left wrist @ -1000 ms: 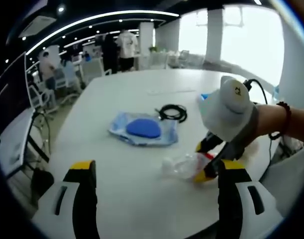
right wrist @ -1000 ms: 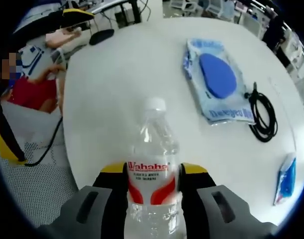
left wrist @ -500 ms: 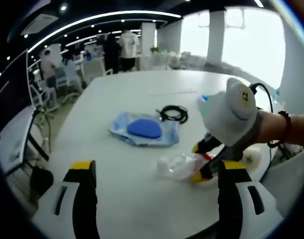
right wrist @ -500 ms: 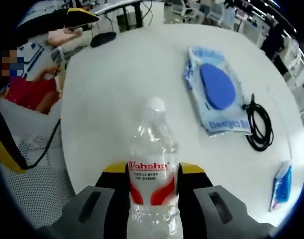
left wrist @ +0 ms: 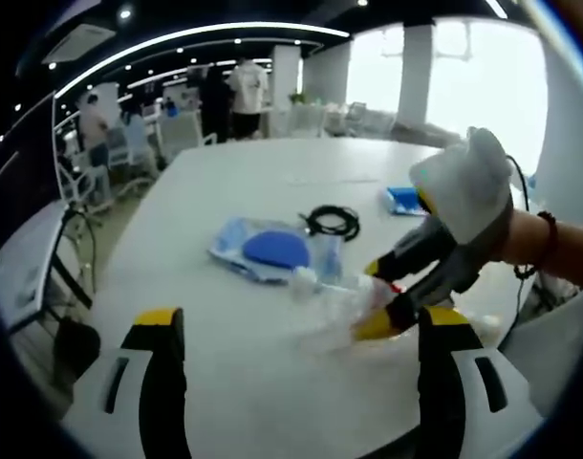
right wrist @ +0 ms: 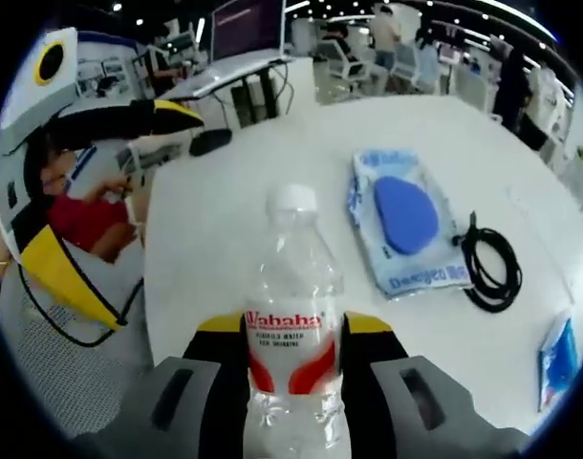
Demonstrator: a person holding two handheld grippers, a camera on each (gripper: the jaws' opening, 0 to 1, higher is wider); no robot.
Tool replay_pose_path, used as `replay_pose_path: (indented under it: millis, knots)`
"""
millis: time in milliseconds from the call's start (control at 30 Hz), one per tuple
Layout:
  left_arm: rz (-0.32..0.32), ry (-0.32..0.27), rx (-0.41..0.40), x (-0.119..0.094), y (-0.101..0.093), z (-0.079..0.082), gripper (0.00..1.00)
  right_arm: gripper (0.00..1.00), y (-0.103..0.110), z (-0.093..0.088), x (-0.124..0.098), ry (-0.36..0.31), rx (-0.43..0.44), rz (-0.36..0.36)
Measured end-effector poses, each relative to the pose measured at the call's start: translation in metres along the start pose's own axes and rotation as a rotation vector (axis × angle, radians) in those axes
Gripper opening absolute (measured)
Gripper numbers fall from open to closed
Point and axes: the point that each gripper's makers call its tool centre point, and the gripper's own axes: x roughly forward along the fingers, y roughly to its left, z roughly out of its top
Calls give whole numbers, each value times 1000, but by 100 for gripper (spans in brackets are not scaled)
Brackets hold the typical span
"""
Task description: Arrange the tabletop items into an orderly group along one side of the table until the central work area is clear of visible clutter.
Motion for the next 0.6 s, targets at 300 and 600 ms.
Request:
replay_pose_path:
  millis: [300, 600]
  knots:
    - [-23, -9, 5, 2, -6, 2, 99, 36, 0, 18, -13, -210, -47, 68]
    - [-71, -28, 3, 5, -15, 5, 97, 36, 24, 26, -23, -326, -86, 217]
